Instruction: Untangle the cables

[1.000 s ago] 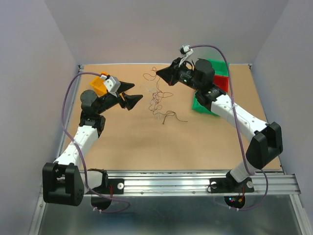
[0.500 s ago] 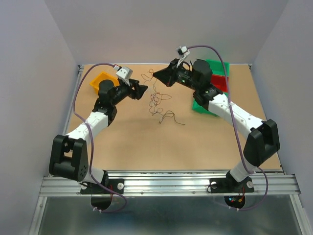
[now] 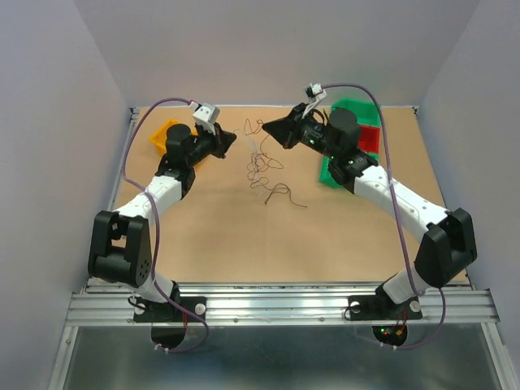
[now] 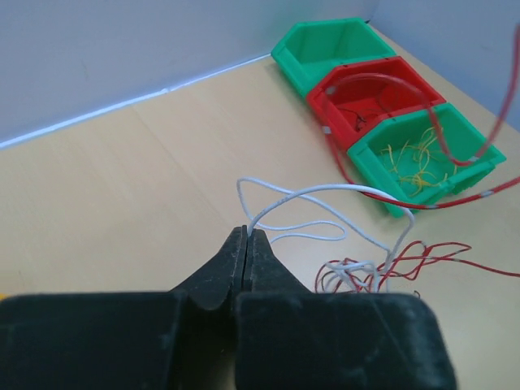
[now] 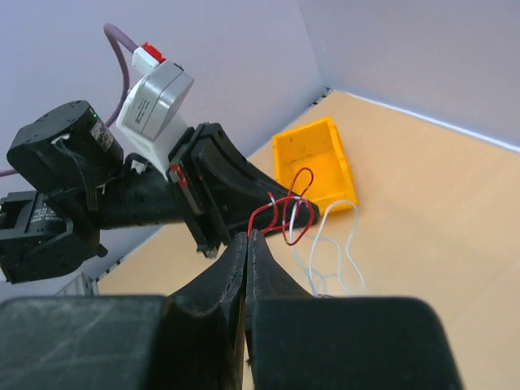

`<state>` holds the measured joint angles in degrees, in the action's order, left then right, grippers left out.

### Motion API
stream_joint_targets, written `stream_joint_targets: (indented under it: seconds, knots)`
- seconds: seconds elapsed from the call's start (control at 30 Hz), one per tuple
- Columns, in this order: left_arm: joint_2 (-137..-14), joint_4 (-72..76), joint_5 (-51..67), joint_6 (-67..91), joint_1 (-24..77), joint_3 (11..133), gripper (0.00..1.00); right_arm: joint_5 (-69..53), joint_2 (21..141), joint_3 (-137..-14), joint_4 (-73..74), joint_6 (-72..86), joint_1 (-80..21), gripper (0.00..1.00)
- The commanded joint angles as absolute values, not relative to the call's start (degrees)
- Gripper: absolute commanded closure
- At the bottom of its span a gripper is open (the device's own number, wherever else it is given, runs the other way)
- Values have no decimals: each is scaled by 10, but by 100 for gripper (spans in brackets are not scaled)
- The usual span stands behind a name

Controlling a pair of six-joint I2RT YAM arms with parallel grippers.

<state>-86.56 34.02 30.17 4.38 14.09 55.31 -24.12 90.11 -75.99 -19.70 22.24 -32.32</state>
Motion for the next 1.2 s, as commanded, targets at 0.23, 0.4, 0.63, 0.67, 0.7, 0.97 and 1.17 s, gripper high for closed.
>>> stream_joint_targets:
  seconds: [0.23, 0.4, 0.63, 0.67, 0.7, 0.97, 1.17]
  knots:
    - [-956, 294, 258, 75, 4, 627, 100, 42, 567, -573, -163, 155, -327, 99]
    - [-967, 287, 227, 66, 4, 634, 100, 132, 364, -508, -110, 141, -327, 99]
    - [-987, 265, 241, 49, 4, 645, 100, 92, 222, -464, -81, 158, -328, 99]
    - [-987, 264, 245, 45, 8, 646, 100, 85, 223, -466, -77, 159, -327, 99]
    - [-983, 258, 243, 34, 17, 646, 100, 70, 227, -468, -76, 159, -328, 99]
    - [-921, 244, 309, -83, 118, 607, 86, 26, 386, -520, -98, 143, -328, 99]
    - [-879, 244, 316, -128, 156, 575, 54, -77, 482, -534, -177, 155, -327, 100]
